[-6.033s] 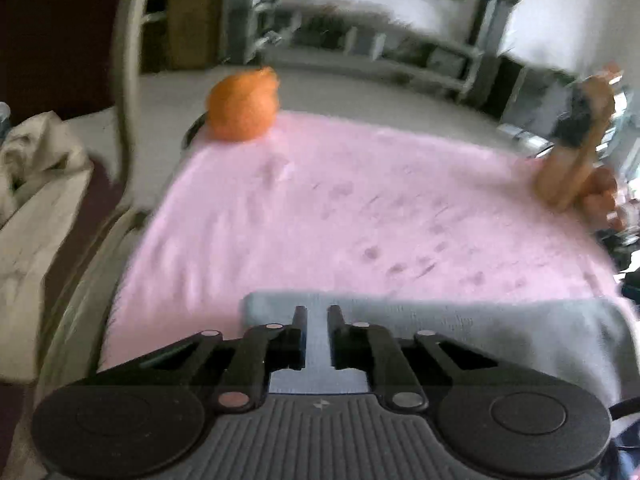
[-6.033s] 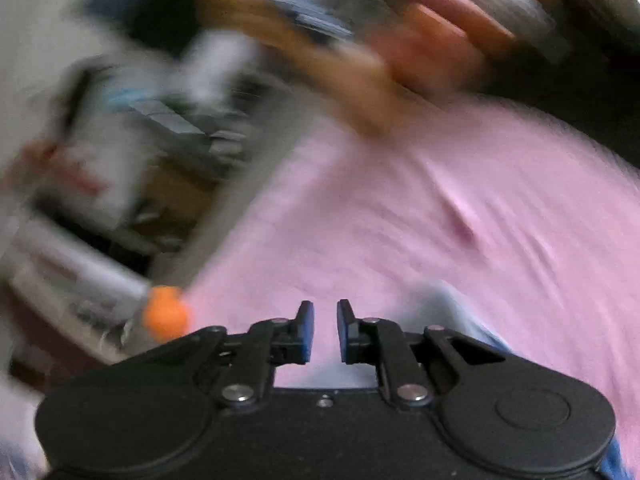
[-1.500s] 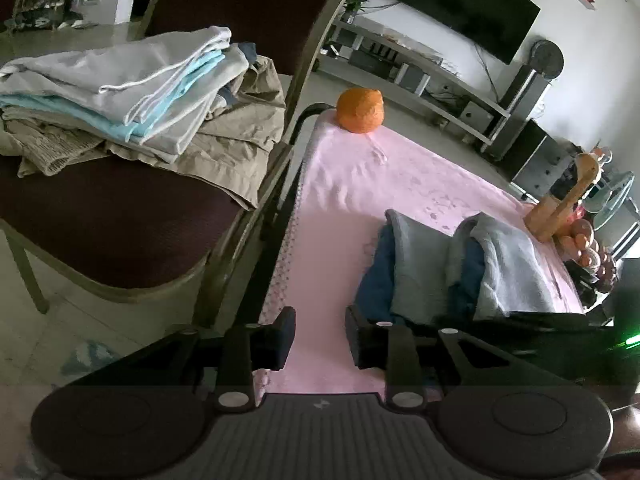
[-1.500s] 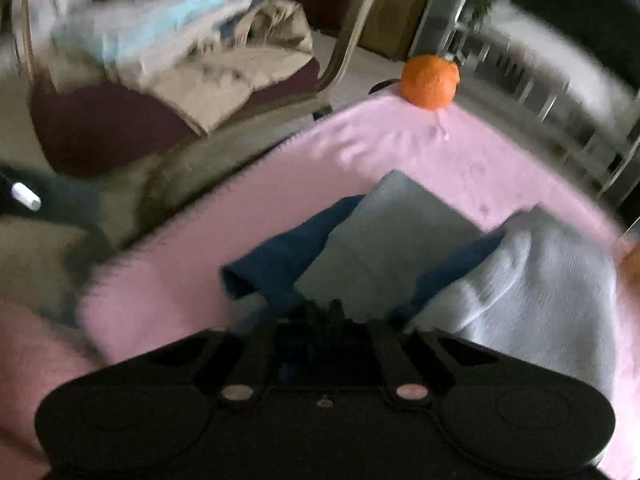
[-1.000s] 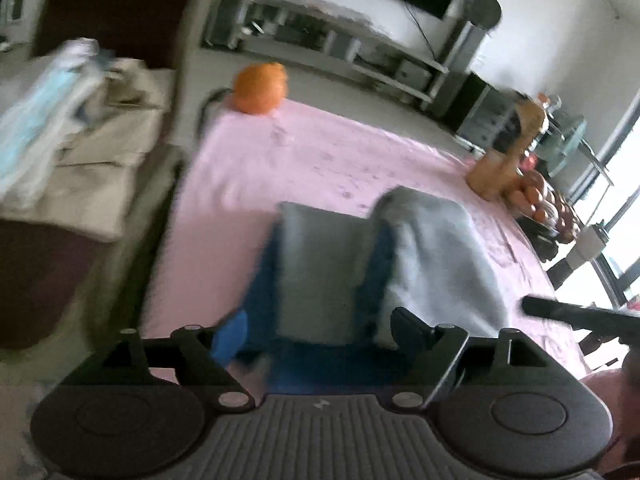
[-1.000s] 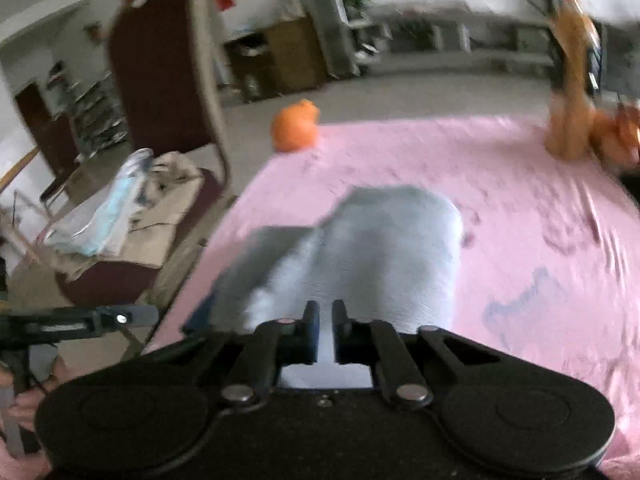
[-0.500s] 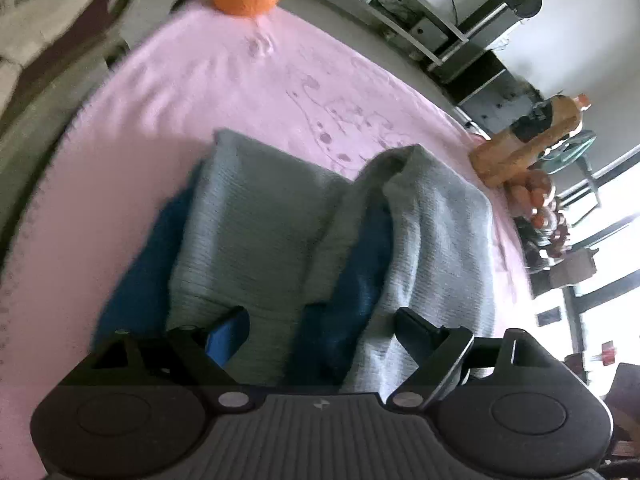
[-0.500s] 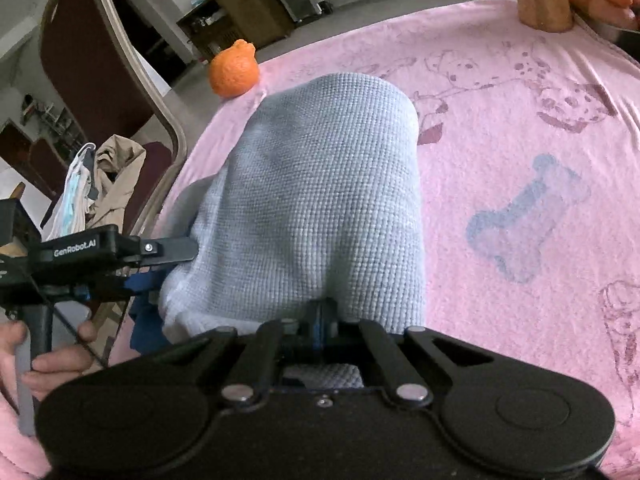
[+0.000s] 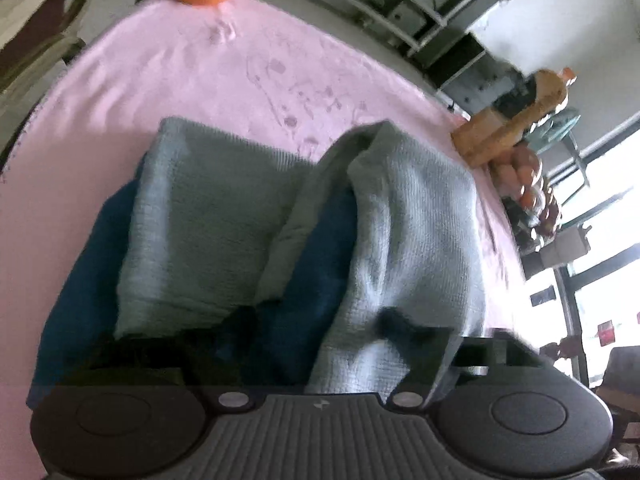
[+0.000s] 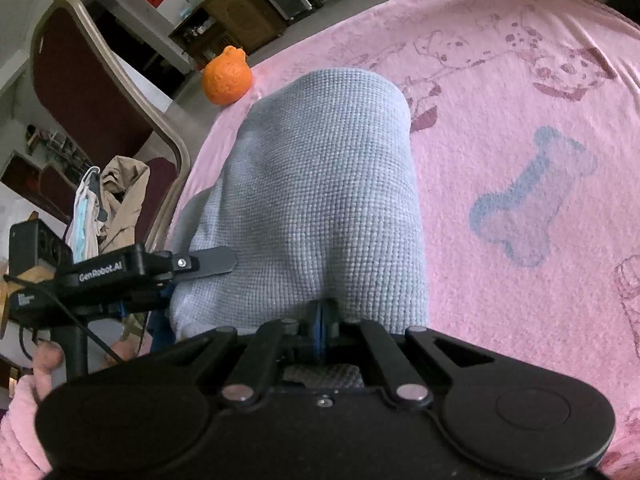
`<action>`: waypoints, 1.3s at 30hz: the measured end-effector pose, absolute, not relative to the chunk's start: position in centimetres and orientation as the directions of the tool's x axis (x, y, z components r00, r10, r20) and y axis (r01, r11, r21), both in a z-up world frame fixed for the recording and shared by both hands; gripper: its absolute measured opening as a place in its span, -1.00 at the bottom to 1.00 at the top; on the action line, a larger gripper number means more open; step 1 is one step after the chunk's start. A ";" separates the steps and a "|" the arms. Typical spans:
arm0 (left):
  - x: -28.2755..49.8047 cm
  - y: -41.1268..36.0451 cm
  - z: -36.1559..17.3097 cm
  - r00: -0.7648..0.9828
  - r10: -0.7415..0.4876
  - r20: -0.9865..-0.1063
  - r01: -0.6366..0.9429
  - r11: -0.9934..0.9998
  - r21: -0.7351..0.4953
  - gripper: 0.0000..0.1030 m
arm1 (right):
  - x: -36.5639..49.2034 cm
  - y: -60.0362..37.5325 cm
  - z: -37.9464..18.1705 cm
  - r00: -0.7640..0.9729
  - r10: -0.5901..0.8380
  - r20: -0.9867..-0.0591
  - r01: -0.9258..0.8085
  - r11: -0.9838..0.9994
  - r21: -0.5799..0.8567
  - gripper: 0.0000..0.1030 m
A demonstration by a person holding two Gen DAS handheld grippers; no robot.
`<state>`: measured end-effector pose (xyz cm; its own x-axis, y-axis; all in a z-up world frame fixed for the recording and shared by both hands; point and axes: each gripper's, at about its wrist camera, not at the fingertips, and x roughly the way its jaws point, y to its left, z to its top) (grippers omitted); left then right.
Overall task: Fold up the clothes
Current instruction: 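Open the right gripper and release the folded end onto the stack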
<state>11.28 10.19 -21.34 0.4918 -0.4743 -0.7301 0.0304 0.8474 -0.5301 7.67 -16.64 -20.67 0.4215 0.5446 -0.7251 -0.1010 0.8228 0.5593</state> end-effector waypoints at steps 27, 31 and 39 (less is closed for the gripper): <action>3.8 15.3 -16.7 0.706 -0.181 -0.684 -0.136 0.914 -0.382 -0.57 | 3.6 -19.2 -17.0 0.679 0.489 -0.548 -0.169 0.830 0.532 -0.33; 4.4 15.9 -18.4 0.648 -0.155 -0.745 -0.202 0.909 -0.365 -0.51 | 3.8 -17.0 -17.0 0.649 0.505 -0.569 -0.225 0.842 0.491 -0.30; 4.3 16.4 -18.7 0.647 -0.132 -0.751 -0.229 0.906 -0.356 -0.38 | 5.2 -11.4 -15.0 0.694 0.491 -0.527 -0.356 0.870 0.342 -0.63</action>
<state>4.34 16.38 -18.72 0.6466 -0.1320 -0.7513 -0.2288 0.9060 -0.3561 5.21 -11.43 -14.98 0.6938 0.4910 -0.5268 -0.3560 0.8697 0.3418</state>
